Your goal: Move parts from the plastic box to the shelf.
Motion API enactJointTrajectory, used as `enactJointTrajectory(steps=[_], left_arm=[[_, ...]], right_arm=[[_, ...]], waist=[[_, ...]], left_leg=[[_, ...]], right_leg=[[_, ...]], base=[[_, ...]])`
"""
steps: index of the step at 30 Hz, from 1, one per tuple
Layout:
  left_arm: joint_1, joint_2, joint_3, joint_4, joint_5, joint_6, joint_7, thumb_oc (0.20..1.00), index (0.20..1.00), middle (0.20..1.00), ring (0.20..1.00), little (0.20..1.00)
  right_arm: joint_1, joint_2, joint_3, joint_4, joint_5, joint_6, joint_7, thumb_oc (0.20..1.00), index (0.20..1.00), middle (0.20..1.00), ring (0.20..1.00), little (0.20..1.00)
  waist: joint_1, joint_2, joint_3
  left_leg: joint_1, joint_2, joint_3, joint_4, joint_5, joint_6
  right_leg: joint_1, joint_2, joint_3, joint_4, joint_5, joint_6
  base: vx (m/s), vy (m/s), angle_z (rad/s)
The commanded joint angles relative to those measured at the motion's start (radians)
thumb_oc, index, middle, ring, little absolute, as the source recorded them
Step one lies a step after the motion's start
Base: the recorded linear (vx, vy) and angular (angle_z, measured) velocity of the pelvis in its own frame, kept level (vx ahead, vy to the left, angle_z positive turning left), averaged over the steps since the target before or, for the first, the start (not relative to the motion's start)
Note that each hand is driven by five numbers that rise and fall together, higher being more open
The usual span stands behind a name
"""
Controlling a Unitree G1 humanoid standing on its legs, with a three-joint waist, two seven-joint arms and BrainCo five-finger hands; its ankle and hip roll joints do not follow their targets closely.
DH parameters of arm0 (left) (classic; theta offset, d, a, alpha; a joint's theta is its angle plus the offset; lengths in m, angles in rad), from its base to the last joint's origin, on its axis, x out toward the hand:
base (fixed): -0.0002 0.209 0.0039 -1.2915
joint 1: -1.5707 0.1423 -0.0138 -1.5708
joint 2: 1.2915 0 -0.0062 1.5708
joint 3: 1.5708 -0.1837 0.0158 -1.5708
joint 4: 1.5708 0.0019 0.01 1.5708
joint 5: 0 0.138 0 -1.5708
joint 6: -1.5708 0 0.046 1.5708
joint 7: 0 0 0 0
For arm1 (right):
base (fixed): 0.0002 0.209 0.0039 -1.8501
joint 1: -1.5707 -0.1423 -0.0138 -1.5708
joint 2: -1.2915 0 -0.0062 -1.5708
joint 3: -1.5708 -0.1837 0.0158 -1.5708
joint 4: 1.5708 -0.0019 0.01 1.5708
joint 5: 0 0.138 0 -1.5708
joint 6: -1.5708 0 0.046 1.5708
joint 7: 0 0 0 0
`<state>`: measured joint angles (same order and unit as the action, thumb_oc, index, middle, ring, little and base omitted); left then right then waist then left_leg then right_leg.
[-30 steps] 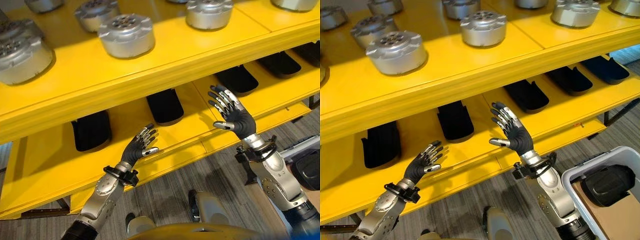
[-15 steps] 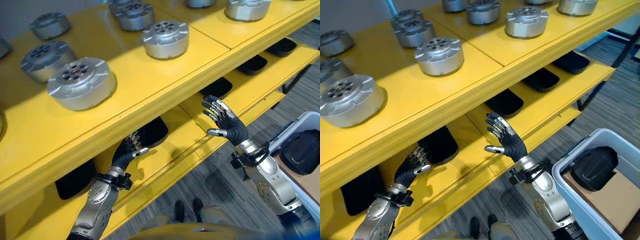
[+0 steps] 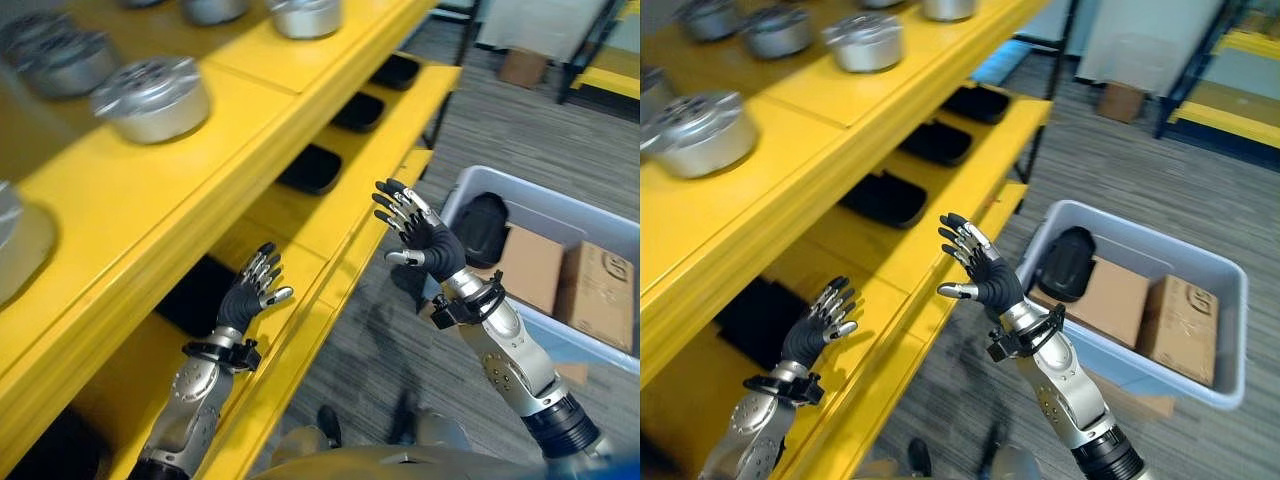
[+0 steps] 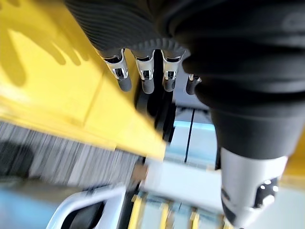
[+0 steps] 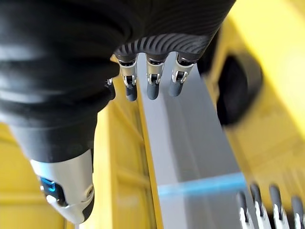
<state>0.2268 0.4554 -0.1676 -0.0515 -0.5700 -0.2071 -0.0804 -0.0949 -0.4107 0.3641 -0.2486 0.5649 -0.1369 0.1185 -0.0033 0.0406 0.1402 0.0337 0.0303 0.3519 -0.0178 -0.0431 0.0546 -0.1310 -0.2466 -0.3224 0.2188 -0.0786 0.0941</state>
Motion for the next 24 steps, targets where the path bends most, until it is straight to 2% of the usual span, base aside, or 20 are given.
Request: enactJointTrajectory(steps=[1,3,4,5,7,8,11,12,13,14,15,16,17,18,19,20,21,22,23,24], left_arm=[[0.004,0.027,0.035,-0.057,-0.018,-0.052,-0.005,1.0,1.0,1.0,1.0,1.0],[-0.007,0.027,0.04,-0.06,-0.015,-0.055,0.002,1.0,1.0,1.0,1.0,1.0],[-0.007,0.027,0.04,-0.06,-0.015,-0.055,0.002,1.0,1.0,1.0,1.0,1.0],[-0.007,0.022,0.047,-0.062,-0.005,-0.055,0.002,1.0,1.0,1.0,1.0,1.0],[-0.013,0.011,0.059,-0.056,-0.007,-0.054,0.007,1.0,1.0,1.0,1.0,1.0],[-0.031,-0.003,0.051,-0.049,-0.003,-0.058,0.009,1.0,1.0,1.0,1.0,1.0],[-0.053,-0.02,0.046,-0.031,-0.026,-0.058,0.015,1.0,1.0,1.0,1.0,1.0],[-0.057,-0.022,0.046,-0.03,-0.025,-0.059,0.017,1.0,1.0,1.0,1.0,1.0],[-0.057,-0.022,0.046,-0.029,-0.025,-0.06,0.017,1.0,1.0,1.0,1.0,1.0],[-0.067,-0.033,0.043,-0.02,-0.032,-0.059,0.017,1.0,1.0,1.0,1.0,1.0],[-0.079,-0.043,0.033,-0.011,-0.036,-0.058,0.017,1.0,1.0,1.0,1.0,1.0],[-0.08,-0.046,0.031,-0.005,-0.038,-0.057,0.016,1.0,1.0,1.0,1.0,1.0],[-0.075,-0.048,0.031,-0.007,-0.044,-0.054,0.017,1.0,1.0,1.0,1.0,1.0],[-0.075,-0.048,0.031,-0.007,-0.045,-0.054,0.016,1.0,1.0,1.0,1.0,1.0],[-0.075,-0.054,0.026,-0.006,-0.045,-0.049,0.025,1.0,1.0,1.0,1.0,1.0],[-0.076,-0.053,0.025,-0.006,-0.045,-0.049,0.025,1.0,1.0,1.0,1.0,1.0],[-0.068,-0.062,0.022,-0.014,-0.042,-0.042,0.024,1.0,1.0,1.0,1.0,1.0],[-0.067,-0.062,0.022,-0.014,-0.042,-0.041,0.024,1.0,1.0,1.0,1.0,1.0],[-0.06,-0.059,0.023,-0.02,-0.044,-0.042,0.019,1.0,1.0,1.0,1.0,1.0],[-0.052,-0.058,0.017,-0.024,-0.044,-0.046,0.01,1.0,1.0,1.0,1.0,1.0]], right_arm=[[-0.022,-0.006,0.002,-0.055,-0.013,-0.036,-0.004,1.0,1.0,1.0,1.0,1.0],[-0.034,0.007,0.003,-0.039,-0.033,-0.035,-0.013,1.0,1.0,1.0,1.0,1.0],[-0.034,0.007,0.003,-0.039,-0.033,-0.035,-0.013,1.0,1.0,1.0,1.0,1.0],[-0.046,0.014,0.005,-0.032,-0.049,-0.028,-0.015,1.0,1.0,1.0,1.0,1.0],[-0.045,0.016,-0.006,-0.034,-0.038,-0.024,-0.014,1.0,1.0,1.0,1.0,1.0],[-0.034,0.011,-0.013,-0.042,-0.034,-0.023,-0.008,1.0,1.0,1.0,1.0,1.0],[-0.023,-0.016,-0.032,-0.045,-0.014,-0.033,-0.012,1.0,1.0,1.0,1.0,1.0],[-0.024,-0.025,-0.033,-0.044,-0.013,-0.034,-0.014,1.0,1.0,1.0,1.0,1.0],[-0.024,-0.025,-0.033,-0.044,-0.012,-0.034,-0.014,1.0,1.0,1.0,1.0,1.0],[-0.026,-0.041,-0.037,-0.039,-0.014,-0.042,-0.018,1.0,1.0,1.0,1.0,1.0],[-0.028,-0.054,-0.044,-0.037,-0.011,-0.049,-0.024,1.0,1.0,1.0,1.0,1.0],[-0.031,-0.057,-0.048,-0.033,-0.006,-0.054,-0.028,1.0,1.0,1.0,1.0,1.0],[-0.033,-0.068,-0.052,-0.021,0.007,-0.06,-0.034,1.0,1.0,1.0,1.0,1.0],[-0.034,-0.068,-0.052,-0.021,0.008,-0.06,-0.034,1.0,1.0,1.0,1.0,1.0],[-0.039,-0.075,-0.052,-0.019,0.001,-0.062,-0.042,1.0,1.0,1.0,1.0,1.0],[-0.039,-0.074,-0.053,-0.019,0.001,-0.062,-0.042,1.0,1.0,1.0,1.0,1.0],[-0.036,-0.074,-0.057,-0.016,0.003,-0.057,-0.04,1.0,1.0,1.0,1.0,1.0],[-0.035,-0.073,-0.058,-0.016,0.003,-0.057,-0.04,1.0,1.0,1.0,1.0,1.0],[-0.026,-0.076,-0.066,-0.023,0.011,-0.06,-0.031,1.0,1.0,1.0,1.0,1.0],[-0.008,-0.081,-0.081,-0.017,0.016,-0.064,-0.027,1.0,1.0,1.0,1.0,1.0]], waist=[[0.005,0.027,-0.024],[0.009,0.028,-0.029],[0.009,0.028,-0.028],[0.013,0.01,-0.031],[0.018,-0.019,-0.038],[0.013,-0.038,-0.047],[-0.016,-0.03,-0.042],[-0.022,-0.026,-0.037],[-0.022,-0.025,-0.036],[-0.036,-0.021,-0.03],[-0.039,-0.016,-0.018],[-0.038,-0.018,-0.013],[-0.03,-0.032,0.005],[-0.031,-0.029,0.006],[-0.012,-0.046,0.036],[-0.013,-0.046,0.036],[0.019,-0.064,0.06],[0.018,-0.065,0.06],[0.023,-0.072,0.066],[0.025,-0.06,0.071]], left_leg=[[-0.028,-0.04,-0.125,-0.055,0.013,-0.002],[-0.003,-0.028,-0.111,-0.045,-0.028,-0.012],[-0.002,-0.028,-0.111,-0.044,-0.028,-0.012],[0.019,-0.009,-0.073,-0.033,-0.049,-0.025],[0.036,0.004,-0.051,-0.021,-0.065,-0.042],[0.043,0.025,-0.05,-0.01,-0.068,-0.062],[0.045,0.125,-0.06,0.037,-0.055,-0.114],[0.05,0.148,-0.057,0.047,-0.05,-0.123],[0.051,0.15,-0.057,0.048,-0.051,-0.124],[0.055,0.207,-0.043,0.078,-0.006,-0.15],[0.027,0.254,-0.057,0.149,0.08,-0.171],[0.009,0.278,-0.076,0.209,0.124,-0.179],[-0.034,0.305,-0.121,0.349,0.181,-0.172],[-0.04,0.31,-0.126,0.358,0.178,-0.174],[-0.1,0.252,-0.174,0.44,0.178,-0.144],[-0.103,0.251,-0.176,0.442,0.177,-0.144],[-0.206,0.128,-0.277,0.397,0.087,-0.11],[-0.207,0.127,-0.278,0.398,0.086,-0.108],[-0.234,0.119,-0.299,0.318,0.085,-0.105],[-0.27,0.164,-0.295,0.147,0.166,-0.131]], right_leg=[[0.025,-0.053,0.058,-0.131,0.124,0.039],[0.027,-0.136,0.017,-0.191,0.173,0.079],[0.028,-0.136,0.017,-0.192,0.173,0.079],[0.013,-0.173,-0.028,-0.24,0.235,0.11],[0.025,-0.178,-0.064,-0.256,0.249,0.124],[0.049,-0.162,-0.053,-0.263,0.243,0.132],[0.039,-0.097,-0.028,-0.202,0.182,0.094],[0.039,-0.079,-0.028,-0.185,0.161,0.082],[0.039,-0.077,-0.028,-0.184,0.159,0.081],[0.039,-0.029,-0.024,-0.157,0.109,0.054],[0.046,0.027,-0.011,-0.156,0.071,0.016],[0.053,0.055,-0.008,-0.158,0.052,-0.007],[0.074,0.098,0.008,-0.16,0.018,-0.052],[0.074,0.102,0.006,-0.16,0.017,-0.054],[0.088,0.108,0.011,-0.168,0.008,-0.077],[0.088,0.107,0.01,-0.168,0.007,-0.077],[0.104,0.104,0.038,-0.178,0.005,-0.068],[0.104,0.103,0.037,-0.177,0.004,-0.067],[0.115,0.106,0.043,-0.189,0.004,-0.057],[0.138,0.115,0.046,-0.206,-0.003,-0.043]], base=[[0.05,-0.077,-0.06],[0.15,-0.119,-0.36],[0.2,-0.236,-0.6],[0.13,-0.287,-0.59],[0.21,-0.429,-0.53],[0.25,-0.527,-0.64],[0.19,-0.466,-0.39],[0.11,-0.26,-0.2],[0.16,-0.417,-0.21],[0.19,-0.534,-0.18],[0.25,-0.668,-0.22],[0.28,-0.647,-0.26],[0.19,-0.404,-0.34],[0.17,-0.388,-0.51],[0.03,-0.128,-0.64],[0.13,-0.157,-0.66],[0.09,-0.03,-0.38],[0.17,-0.039,-0.18],[0.26,0.063,-0.42],[0.26,0.052,-0.35]])
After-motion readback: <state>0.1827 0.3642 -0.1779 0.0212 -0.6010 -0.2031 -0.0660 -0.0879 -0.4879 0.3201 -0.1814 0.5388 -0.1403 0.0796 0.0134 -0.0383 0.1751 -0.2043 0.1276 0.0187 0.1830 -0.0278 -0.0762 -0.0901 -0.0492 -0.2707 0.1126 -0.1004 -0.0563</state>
